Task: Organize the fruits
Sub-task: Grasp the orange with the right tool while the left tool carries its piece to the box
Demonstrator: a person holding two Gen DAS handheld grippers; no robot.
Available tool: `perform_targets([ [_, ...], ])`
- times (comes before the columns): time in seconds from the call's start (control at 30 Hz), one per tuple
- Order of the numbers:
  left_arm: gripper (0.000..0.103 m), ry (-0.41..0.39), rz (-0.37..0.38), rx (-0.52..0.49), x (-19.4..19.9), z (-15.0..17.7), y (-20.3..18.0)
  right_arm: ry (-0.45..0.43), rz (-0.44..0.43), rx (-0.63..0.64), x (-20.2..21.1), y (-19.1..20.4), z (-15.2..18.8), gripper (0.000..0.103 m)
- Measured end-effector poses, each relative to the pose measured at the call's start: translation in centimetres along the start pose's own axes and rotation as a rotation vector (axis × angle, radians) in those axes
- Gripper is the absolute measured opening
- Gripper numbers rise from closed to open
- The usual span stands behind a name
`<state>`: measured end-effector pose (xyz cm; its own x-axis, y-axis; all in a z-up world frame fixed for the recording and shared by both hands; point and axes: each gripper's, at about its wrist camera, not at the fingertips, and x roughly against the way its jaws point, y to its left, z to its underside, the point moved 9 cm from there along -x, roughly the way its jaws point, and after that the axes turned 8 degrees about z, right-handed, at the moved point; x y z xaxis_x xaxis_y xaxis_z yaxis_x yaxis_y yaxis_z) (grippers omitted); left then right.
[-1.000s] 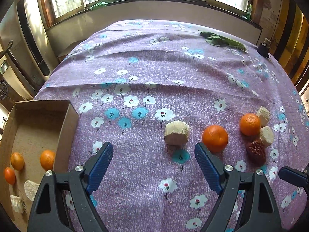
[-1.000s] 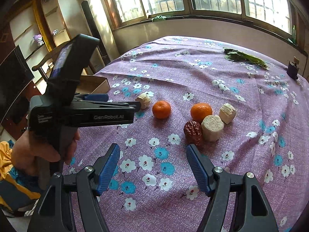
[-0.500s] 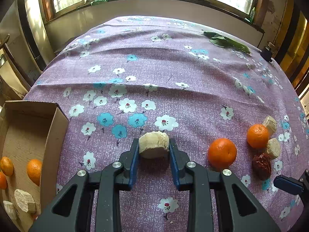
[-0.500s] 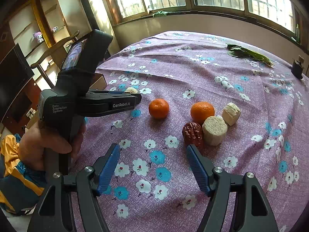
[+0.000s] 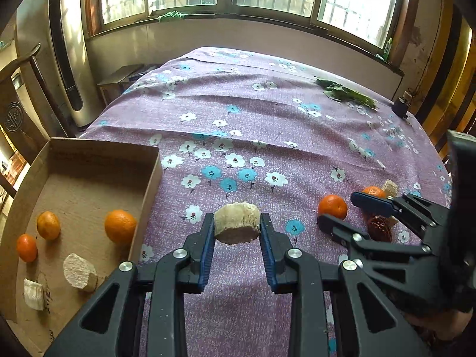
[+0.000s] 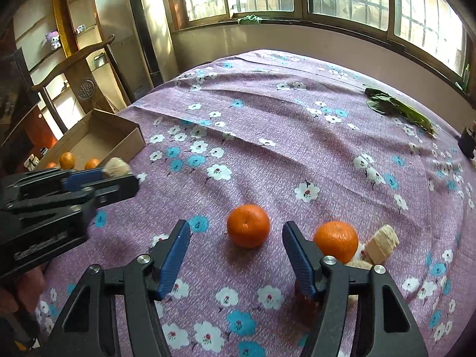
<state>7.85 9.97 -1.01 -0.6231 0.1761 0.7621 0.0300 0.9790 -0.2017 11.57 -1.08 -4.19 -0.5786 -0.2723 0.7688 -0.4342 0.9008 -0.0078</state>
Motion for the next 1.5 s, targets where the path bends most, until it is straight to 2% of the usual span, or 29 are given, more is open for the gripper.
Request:
perform_targets([
  [0.1,0.028,-0.009,-0.002,0.002,1.0,0.3,0.6,0.064,0.019,0.020,-2.3,-0.3,0.4,0.040],
  [0.13,0.028,-0.014,-0.007,0.000,1.3,0.3,0.8,0.047,0.020,0.023,-2.3,-0.3,0.3,0.036],
  [0.4,0.028,-0.031,-0.022,0.017,2.4,0.9,2.3,0.000,-0.007,-0.009,0.9,0.6,0.1,0.036],
  [0.67,0.028,-0.048,-0.037,0.046,5.1,1.4,5.2,-0.052,-0.090,0.024,3.9,5.3,-0.7,0.036],
  [1.07,0.028,-0.065,-0.120,0.139,8.9,3.1,13.8,-0.062,-0.179,0.117,4.1,13.0,-2.0,0.037],
  [1.5,0.028,-0.051,-0.120,0.176,8.5,4.3,16.5,-0.039,-0.203,0.195,2.0,18.3,-3.5,0.037],
])
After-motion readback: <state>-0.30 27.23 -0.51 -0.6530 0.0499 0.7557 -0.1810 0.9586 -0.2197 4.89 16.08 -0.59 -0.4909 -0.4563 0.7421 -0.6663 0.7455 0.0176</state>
